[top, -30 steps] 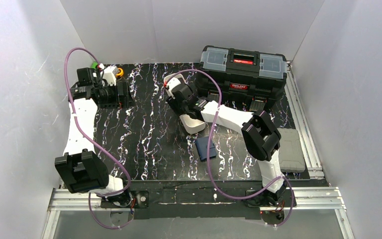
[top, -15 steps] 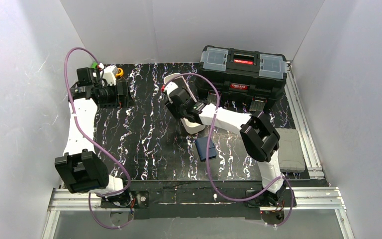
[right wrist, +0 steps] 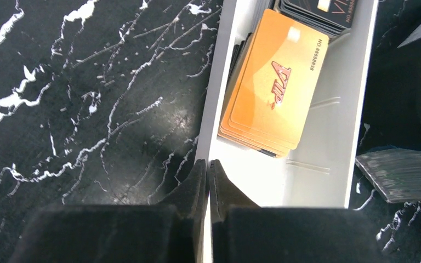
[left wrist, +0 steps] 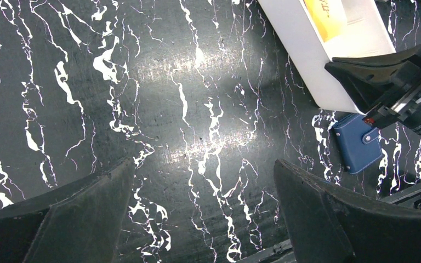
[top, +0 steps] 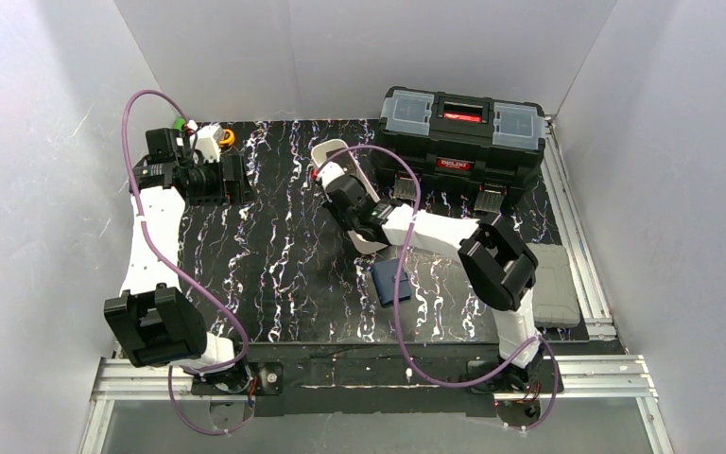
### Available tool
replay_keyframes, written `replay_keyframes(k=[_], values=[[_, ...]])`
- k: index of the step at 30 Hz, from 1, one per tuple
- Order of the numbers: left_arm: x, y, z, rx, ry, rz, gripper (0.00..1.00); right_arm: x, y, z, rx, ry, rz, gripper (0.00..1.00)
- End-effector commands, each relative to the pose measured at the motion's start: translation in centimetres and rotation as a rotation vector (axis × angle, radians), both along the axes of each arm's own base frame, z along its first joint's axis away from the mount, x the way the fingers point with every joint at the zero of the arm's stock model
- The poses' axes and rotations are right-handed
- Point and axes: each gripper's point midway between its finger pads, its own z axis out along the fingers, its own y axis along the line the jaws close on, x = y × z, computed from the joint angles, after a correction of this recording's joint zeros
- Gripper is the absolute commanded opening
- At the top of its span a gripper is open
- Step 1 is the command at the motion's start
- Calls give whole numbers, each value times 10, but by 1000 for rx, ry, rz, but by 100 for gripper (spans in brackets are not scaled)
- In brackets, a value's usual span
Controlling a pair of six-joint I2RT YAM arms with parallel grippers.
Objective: Put the credit cards into the card holder
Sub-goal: Move the storage box to the center of the board, then move the card holder to the center of the board.
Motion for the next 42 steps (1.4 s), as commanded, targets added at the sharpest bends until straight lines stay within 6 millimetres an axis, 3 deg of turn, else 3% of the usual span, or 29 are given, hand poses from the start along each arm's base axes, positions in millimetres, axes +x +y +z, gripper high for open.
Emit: replay_keyframes(k=[1,6,10,20,21,23,28,30,32,38,42], values=[[-3,0,16,6,-42,1,98,-21,-12,4,-16,-19,105,1],[-5,-1,13,0,-35,-4,98,-55,-21,9,37,-88,309,1],[-6,-4,13,-11,-33,-9,98,-71,-37,9,14,-94,357,1],[-12,-10,14,-36,-33,-28,98,-71,-78,3,-38,-66,239,1],[-14,-11,15,-37,-33,-35,98,-70,-80,6,-27,-68,220,7],[-17,-12,15,-36,-35,-47,98,-71,-84,12,3,-69,183,29],[-23,-13,15,-23,-35,-78,98,-79,-95,45,126,-89,100,57],[-27,-15,15,-24,-33,-96,98,-88,-99,55,156,-86,87,65],[-30,-16,15,-22,-32,-110,98,-101,-103,61,169,-66,63,66],[-51,-26,17,-8,-91,-220,98,-159,-126,22,128,143,-88,69],[-74,-39,10,-1,-138,-335,98,-171,-147,-5,92,160,-211,69]])
